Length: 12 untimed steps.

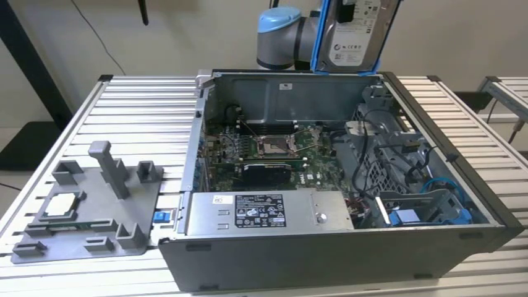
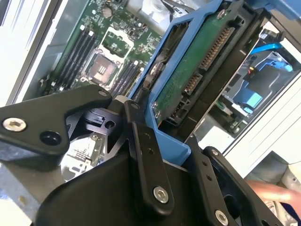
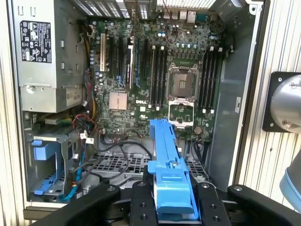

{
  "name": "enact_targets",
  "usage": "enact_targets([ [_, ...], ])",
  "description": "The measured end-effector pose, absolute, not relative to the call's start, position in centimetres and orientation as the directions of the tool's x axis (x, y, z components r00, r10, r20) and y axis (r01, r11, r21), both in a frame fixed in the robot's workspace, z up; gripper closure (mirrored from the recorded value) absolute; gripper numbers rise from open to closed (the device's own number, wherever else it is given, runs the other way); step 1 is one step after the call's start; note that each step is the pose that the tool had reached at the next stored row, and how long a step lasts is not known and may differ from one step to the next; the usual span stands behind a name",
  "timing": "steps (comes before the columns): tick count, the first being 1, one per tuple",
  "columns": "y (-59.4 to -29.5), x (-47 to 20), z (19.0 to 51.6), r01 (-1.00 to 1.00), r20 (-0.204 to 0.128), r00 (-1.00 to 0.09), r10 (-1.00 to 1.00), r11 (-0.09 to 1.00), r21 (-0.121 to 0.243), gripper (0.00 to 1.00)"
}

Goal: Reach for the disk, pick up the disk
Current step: 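Pick up the disk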

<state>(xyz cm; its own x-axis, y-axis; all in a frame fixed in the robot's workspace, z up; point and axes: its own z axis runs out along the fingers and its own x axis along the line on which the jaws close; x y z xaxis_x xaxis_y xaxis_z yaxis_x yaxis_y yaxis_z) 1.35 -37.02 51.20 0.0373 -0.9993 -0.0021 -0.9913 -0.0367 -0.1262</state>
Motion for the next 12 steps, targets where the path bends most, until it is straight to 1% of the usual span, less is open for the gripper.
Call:
enact_targets([
  [12, -37.0, 3.7, 51.2, -0.991, -0.002, 0.037, -0.999, -0.037, -0.126, 1.00],
])
